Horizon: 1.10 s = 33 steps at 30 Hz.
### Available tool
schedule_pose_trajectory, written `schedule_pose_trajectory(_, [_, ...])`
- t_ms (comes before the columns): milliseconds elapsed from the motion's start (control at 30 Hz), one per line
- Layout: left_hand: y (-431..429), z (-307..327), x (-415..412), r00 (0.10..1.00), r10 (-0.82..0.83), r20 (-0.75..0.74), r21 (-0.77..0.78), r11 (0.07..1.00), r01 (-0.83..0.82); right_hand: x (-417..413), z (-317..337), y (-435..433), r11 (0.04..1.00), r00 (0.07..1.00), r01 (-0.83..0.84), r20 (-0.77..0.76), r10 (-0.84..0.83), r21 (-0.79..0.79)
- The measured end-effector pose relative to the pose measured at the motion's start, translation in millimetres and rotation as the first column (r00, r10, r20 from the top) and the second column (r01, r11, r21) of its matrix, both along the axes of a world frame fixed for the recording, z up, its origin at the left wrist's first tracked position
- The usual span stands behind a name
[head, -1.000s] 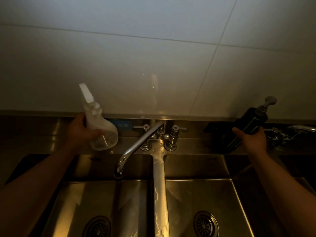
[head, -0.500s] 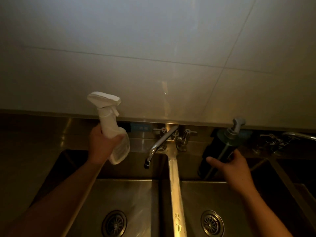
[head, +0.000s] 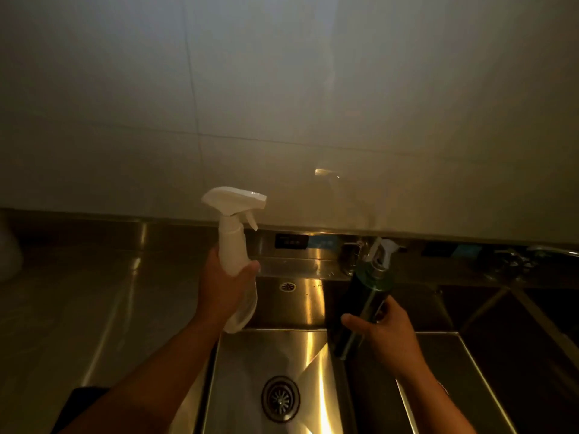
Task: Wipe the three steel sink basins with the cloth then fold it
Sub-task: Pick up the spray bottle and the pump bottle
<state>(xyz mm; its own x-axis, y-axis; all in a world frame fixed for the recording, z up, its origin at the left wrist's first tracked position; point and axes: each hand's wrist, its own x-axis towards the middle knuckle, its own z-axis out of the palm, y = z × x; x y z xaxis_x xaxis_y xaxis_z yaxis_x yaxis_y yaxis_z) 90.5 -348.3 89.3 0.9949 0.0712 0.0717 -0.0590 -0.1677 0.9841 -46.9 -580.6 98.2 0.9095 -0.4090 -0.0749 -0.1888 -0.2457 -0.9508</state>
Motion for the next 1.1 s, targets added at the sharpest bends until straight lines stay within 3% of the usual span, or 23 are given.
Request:
schedule_pose_trajectory(333, [84.5, 4.7, -13.9, 0.996, 0.092, 0.002, 0.018, 0.996, -0.092, 37.5, -17.2, 79.6, 0.989, 0.989, -0.145, -0.012, 0.145, -0.023])
schedule_pose_trajectory(600, [172.3, 1.8, -4.7, 0.994, 0.111, 0.014, 0.036, 0.993, -0.111, 66.9, -27.2, 192.1, 0.978, 0.977, -0.210, 0.036, 0.210, 0.014])
schedule_pose_trajectory(867, [250.6, -34.6, 26.6, 0.999, 0.023, -0.035, 0.099, 0.995, -0.019, 93.9, -59.7, 300.5, 0.986, 0.987, -0.155, -0.042, 0.158, 0.065])
schedule_pose_trajectory(1100, [258.2, -71.3, 38.6, 0.993, -0.037, -0.110, 0.072, 0.996, 0.045, 107.3, -80.7, 331.4, 0.999, 0.996, -0.032, -0.082, 0.034, 0.036])
